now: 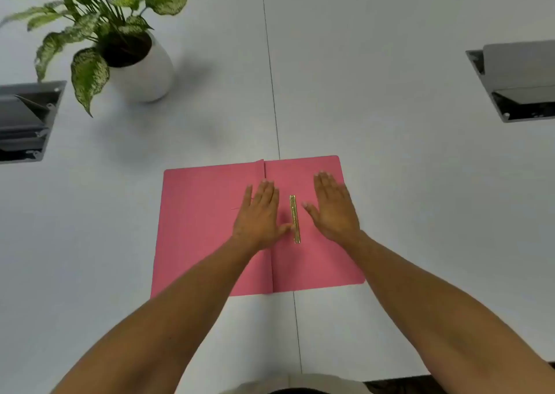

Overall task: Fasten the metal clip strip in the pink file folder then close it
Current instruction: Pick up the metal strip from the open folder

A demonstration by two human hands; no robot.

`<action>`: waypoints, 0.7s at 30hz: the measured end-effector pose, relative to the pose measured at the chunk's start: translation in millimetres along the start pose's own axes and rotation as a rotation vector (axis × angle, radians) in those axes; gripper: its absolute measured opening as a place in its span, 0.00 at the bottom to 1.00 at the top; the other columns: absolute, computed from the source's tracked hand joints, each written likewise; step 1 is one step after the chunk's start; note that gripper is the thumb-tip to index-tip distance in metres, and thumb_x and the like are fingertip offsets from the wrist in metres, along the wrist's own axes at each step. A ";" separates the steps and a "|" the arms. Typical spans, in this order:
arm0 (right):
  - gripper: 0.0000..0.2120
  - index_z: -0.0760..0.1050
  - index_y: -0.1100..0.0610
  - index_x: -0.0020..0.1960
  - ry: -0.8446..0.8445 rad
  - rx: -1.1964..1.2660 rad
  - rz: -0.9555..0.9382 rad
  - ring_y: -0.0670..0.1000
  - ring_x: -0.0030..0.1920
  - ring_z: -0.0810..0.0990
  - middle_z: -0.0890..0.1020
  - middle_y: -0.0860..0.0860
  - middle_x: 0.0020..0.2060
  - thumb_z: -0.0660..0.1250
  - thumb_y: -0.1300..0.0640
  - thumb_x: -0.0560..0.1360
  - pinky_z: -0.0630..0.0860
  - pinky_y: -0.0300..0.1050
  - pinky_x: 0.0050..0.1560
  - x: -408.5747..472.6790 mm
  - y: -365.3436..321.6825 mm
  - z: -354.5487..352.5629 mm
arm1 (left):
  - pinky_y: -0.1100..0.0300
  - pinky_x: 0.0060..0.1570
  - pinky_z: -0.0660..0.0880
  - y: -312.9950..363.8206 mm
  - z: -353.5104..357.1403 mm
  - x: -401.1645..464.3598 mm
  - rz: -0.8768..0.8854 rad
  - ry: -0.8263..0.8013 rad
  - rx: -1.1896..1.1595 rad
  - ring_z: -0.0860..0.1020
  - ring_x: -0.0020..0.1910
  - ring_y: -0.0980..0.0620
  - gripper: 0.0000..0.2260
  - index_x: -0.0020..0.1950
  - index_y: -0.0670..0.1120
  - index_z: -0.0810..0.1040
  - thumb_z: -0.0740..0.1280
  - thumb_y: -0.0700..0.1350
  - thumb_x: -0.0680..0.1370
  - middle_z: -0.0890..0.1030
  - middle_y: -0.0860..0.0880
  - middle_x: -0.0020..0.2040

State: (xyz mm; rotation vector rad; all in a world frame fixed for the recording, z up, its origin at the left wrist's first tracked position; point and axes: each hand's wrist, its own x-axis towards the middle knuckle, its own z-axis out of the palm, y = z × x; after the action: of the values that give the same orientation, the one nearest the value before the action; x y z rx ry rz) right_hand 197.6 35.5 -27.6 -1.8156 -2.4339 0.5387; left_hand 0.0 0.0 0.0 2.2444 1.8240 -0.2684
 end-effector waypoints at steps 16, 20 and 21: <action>0.24 0.59 0.57 0.74 -0.210 -0.061 -0.133 0.58 0.72 0.62 0.64 0.56 0.74 0.54 0.52 0.80 0.61 0.56 0.70 28.6 -12.7 38.5 | 0.44 0.76 0.46 39.5 53.0 14.1 -0.041 -0.153 -0.127 0.50 0.77 0.42 0.46 0.76 0.37 0.49 0.66 0.63 0.72 0.52 0.38 0.78; 0.22 0.63 0.56 0.72 -0.198 -0.097 -0.130 0.59 0.70 0.64 0.66 0.56 0.73 0.55 0.51 0.80 0.64 0.57 0.67 36.3 -12.9 38.8 | 0.45 0.76 0.48 41.7 52.4 18.6 -0.070 -0.137 -0.155 0.52 0.77 0.43 0.49 0.76 0.38 0.50 0.70 0.63 0.69 0.54 0.39 0.78; 0.21 0.65 0.56 0.71 -0.194 -0.087 -0.127 0.59 0.69 0.65 0.67 0.56 0.72 0.56 0.51 0.80 0.65 0.57 0.66 36.8 -13.4 39.1 | 0.45 0.75 0.49 41.0 51.5 19.3 -0.077 -0.130 -0.159 0.53 0.76 0.44 0.49 0.76 0.38 0.51 0.71 0.64 0.68 0.56 0.40 0.77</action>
State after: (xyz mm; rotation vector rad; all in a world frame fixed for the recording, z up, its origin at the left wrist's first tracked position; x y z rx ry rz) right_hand 164.3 57.3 -66.0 -1.6964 -2.7182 0.6350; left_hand 44.5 -5.1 -52.0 2.0053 1.7994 -0.2656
